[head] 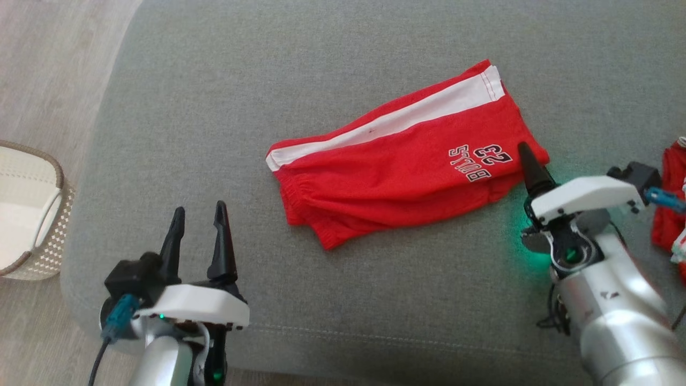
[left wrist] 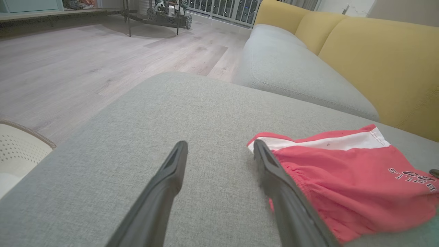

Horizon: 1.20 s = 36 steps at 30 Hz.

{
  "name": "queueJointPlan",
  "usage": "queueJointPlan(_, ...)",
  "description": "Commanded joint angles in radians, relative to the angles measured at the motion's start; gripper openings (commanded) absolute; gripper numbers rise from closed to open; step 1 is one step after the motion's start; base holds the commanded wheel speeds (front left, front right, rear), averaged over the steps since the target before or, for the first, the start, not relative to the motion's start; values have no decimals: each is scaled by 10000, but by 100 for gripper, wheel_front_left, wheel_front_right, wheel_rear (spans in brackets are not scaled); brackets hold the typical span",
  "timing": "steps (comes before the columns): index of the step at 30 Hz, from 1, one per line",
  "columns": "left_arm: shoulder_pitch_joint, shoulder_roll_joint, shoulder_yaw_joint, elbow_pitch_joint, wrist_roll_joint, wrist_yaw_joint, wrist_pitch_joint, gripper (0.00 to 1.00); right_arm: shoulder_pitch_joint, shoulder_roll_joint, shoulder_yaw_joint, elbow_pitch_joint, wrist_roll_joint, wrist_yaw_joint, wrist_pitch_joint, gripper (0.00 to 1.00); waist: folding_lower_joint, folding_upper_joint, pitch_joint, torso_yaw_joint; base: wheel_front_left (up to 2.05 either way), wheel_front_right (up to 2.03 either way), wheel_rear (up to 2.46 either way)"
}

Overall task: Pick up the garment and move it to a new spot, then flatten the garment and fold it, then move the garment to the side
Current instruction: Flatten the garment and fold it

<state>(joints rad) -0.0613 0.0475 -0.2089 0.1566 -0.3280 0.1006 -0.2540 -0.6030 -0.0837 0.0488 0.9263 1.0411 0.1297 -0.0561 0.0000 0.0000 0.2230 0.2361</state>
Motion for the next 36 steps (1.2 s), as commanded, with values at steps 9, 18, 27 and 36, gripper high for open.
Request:
queueJointPlan(9, -543, 28, -33, -278, -202, -154, -78, 100, -838, 334, 1341, 996, 443, 10, 839, 100, 0, 0, 150, 158, 0, 0, 0)
queueJointPlan(18, -766, 28, -24, -317, -363, -53, -78, 100, -2080, 334, 1711, 1960, 404, 10, 1037, 0, 0, 0, 448, 413, 0, 0, 0)
queueJointPlan(27, -652, 28, 40, -242, -411, -7, -78, 100, -2036, 335, 1645, 2179, 815, 10, -7, 0, 0, 0, -57, 341, 0, 0, 0)
queueJointPlan(36, -271, 28, 147, -252, -229, -104, -78, 100, -355, 335, 1398, 582, 2093, 10, -1573, 0, 0, 0, -800, -556, 0, 0, 0)
